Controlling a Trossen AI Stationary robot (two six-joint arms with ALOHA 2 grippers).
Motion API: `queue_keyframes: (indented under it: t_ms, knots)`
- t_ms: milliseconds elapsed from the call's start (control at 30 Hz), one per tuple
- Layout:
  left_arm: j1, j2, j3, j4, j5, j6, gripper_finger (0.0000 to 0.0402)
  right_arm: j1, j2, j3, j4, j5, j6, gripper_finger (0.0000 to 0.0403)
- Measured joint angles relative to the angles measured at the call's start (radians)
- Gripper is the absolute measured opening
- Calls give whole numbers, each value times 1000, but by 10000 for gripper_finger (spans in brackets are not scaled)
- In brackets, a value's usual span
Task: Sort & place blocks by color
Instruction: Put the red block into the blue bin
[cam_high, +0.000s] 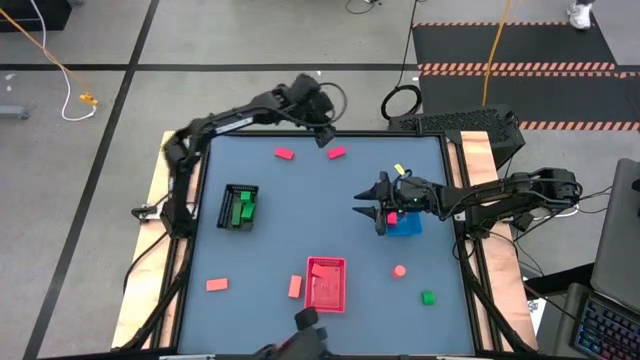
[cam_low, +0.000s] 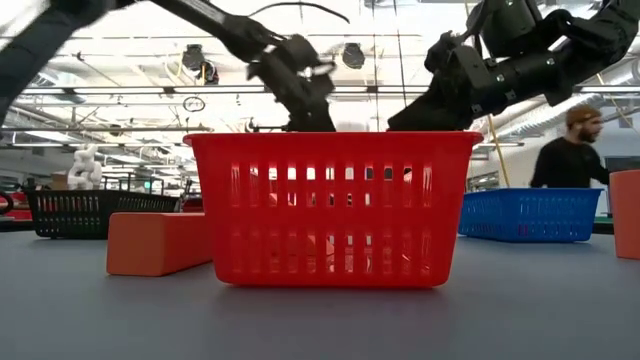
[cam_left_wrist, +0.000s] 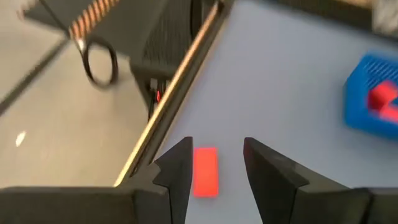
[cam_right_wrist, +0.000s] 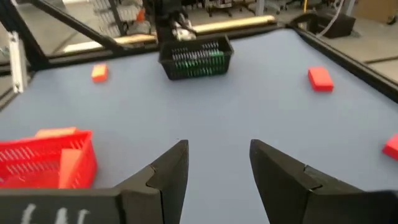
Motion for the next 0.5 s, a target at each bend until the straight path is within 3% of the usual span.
queue_keyframes:
  t_ms: [100, 267, 367, 500]
  knots:
    - [8, -150, -276, 279, 24, -60, 145, -18, -1, 0, -29, 15, 8, 165]
    - [9, -353, -714, 761, 29, -185, 145, -39, -1, 11, -103, 139, -8, 164]
    - [4, -438, -901, 1008, 32, -245, 145, -75, 0, 93, -233, 177, -56, 164]
    - [3, -484, -1064, 1204, 33, -308, 145, -149, 38, 294, -471, 185, -200, 164]
